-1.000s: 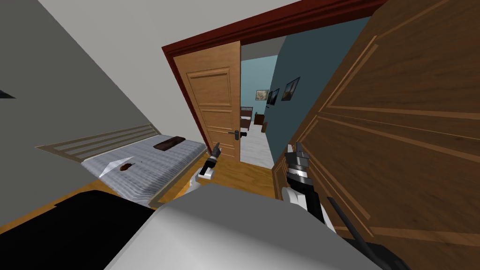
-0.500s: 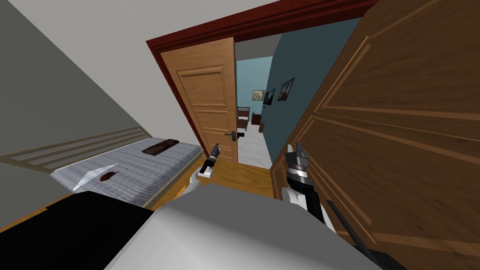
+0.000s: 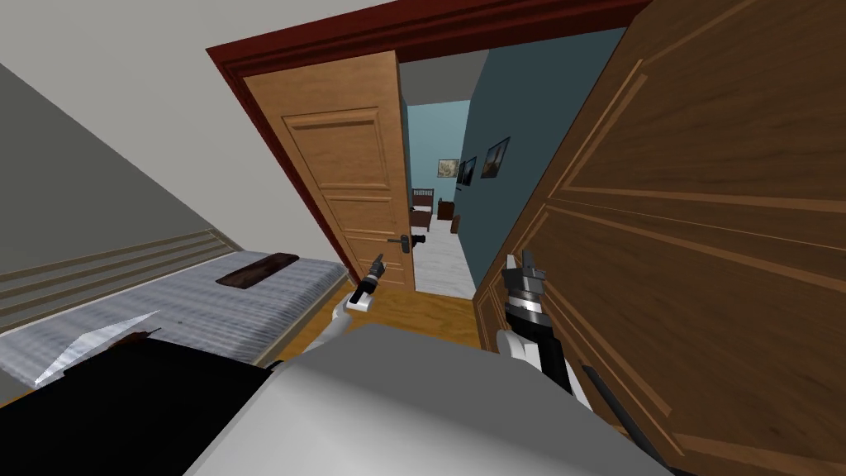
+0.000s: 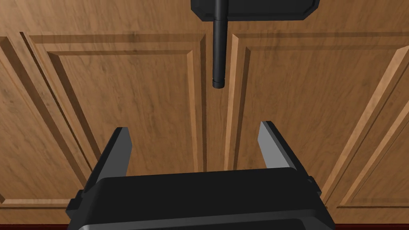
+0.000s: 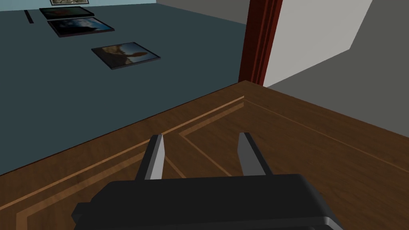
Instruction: Pull the door open
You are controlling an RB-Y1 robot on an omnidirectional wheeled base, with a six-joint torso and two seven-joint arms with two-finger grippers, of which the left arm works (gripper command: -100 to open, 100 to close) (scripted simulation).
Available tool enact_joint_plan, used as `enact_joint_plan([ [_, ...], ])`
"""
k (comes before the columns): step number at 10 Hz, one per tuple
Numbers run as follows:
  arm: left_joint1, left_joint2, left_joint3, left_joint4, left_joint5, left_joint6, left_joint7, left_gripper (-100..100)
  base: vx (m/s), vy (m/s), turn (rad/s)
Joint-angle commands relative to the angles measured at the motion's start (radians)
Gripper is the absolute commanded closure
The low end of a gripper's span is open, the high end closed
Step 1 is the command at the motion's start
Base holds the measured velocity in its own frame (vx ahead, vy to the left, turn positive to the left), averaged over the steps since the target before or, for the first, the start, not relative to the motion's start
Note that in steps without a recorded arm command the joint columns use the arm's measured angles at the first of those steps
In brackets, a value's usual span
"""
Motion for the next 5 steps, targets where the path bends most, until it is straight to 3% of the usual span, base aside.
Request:
enact_joint_plan([
  [1,-0.014,0.014,0.002,0.029,0.006,0.006,0.014,-100,0.145,0.011,-0.110],
  [5,-0.043,0.039,0.004,0.096,0.017,0.003,0.037,-100,0.083,-0.008,-0.076],
])
